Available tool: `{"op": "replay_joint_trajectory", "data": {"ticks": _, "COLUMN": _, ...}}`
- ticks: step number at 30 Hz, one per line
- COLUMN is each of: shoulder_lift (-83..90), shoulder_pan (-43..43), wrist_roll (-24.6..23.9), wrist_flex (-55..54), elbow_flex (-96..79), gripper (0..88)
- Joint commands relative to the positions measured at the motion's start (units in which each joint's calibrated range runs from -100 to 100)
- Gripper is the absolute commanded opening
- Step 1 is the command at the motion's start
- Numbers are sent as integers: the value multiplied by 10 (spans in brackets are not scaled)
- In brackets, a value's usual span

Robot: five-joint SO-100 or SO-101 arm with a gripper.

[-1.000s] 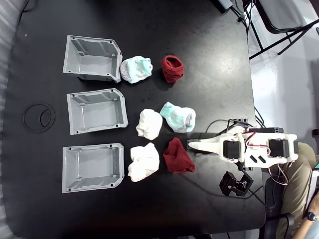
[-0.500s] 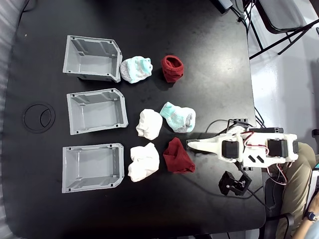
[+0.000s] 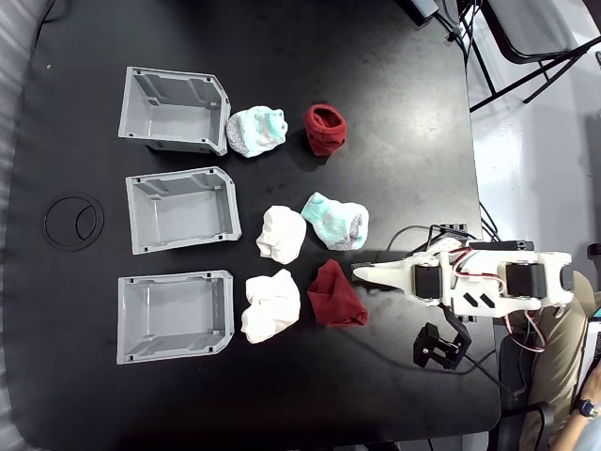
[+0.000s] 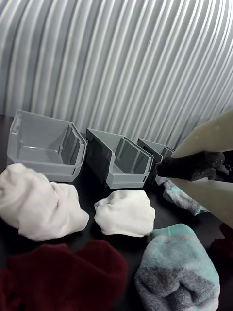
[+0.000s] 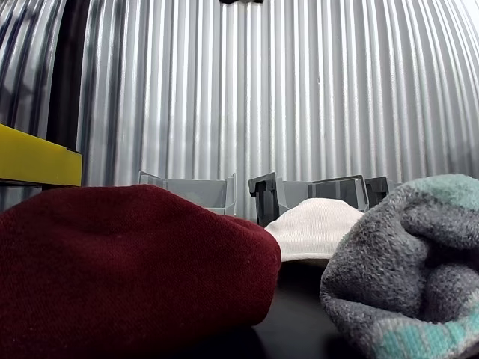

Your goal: Put the sock in the container

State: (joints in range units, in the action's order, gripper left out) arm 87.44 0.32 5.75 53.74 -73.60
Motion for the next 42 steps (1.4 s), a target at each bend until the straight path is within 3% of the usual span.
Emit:
{"op": "replay_joint_trajectory", "data": {"ticks": 1, "shoulder_lift": -90, "shoulder_pan": -3, "wrist_roll": -2, "wrist_flex": 3, "elbow_flex": 78, "gripper": 12}}
{"op": "replay_joint_trajectory", "data": {"ticks": 16, "shoulder_lift": -375, "shoulder_pan": -69, "wrist_roll": -2, "wrist_flex": 157, "elbow_flex": 326, "gripper": 12}}
{"op": "replay_joint_trajectory", "data": {"ticks": 25, "shoulder_lift": -425, "shoulder_pan": -104, "wrist_roll": -2, "wrist_flex": 175, "elbow_flex": 334, "gripper": 12}}
{"op": "replay_joint_trajectory", "data": {"ticks": 42, "shoulder_lift": -487, "shoulder_pan": -254, "wrist_roll": -2, "wrist_flex": 175, "elbow_flex": 326, "gripper": 13}}
